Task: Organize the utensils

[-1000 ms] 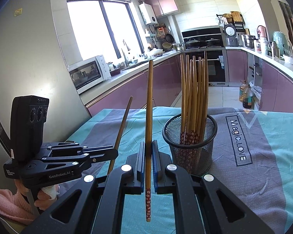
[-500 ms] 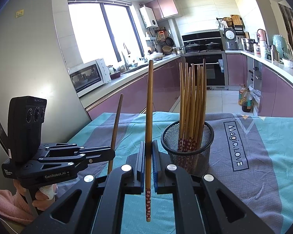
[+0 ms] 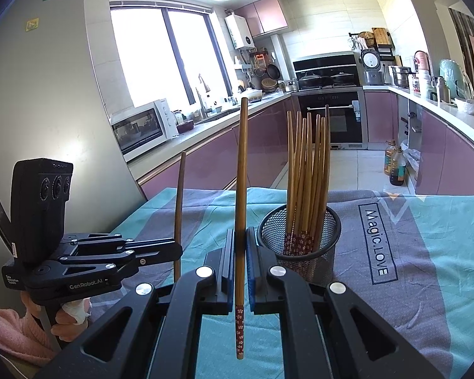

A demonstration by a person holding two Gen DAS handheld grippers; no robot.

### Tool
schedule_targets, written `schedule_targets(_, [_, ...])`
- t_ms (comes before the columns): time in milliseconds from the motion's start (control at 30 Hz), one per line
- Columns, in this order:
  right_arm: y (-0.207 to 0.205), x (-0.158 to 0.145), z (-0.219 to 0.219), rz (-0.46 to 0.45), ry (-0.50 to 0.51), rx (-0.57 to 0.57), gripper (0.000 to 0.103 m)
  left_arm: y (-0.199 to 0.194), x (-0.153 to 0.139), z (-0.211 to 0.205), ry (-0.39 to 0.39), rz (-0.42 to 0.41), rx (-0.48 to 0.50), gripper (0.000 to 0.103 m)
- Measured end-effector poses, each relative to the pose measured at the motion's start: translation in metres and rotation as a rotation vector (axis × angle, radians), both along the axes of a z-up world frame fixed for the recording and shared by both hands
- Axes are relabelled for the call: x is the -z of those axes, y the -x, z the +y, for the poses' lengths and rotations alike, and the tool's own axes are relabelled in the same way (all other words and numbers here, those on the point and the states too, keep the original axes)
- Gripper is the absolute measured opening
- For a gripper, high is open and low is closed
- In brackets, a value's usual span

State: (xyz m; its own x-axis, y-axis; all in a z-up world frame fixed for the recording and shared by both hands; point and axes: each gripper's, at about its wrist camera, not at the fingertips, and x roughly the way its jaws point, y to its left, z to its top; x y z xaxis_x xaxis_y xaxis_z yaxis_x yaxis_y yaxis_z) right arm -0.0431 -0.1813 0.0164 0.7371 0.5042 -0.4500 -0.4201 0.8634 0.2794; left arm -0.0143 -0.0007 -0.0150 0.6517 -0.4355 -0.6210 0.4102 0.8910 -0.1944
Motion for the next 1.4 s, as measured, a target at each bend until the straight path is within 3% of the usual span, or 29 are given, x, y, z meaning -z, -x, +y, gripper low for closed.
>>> schedule_targets(1400, [-0.008, -0.018, -0.005, -0.050, -0.006, 0.013, 0.006, -0.008, -0.025, -0.003, 0.011, -0.043, 0.022, 0.007])
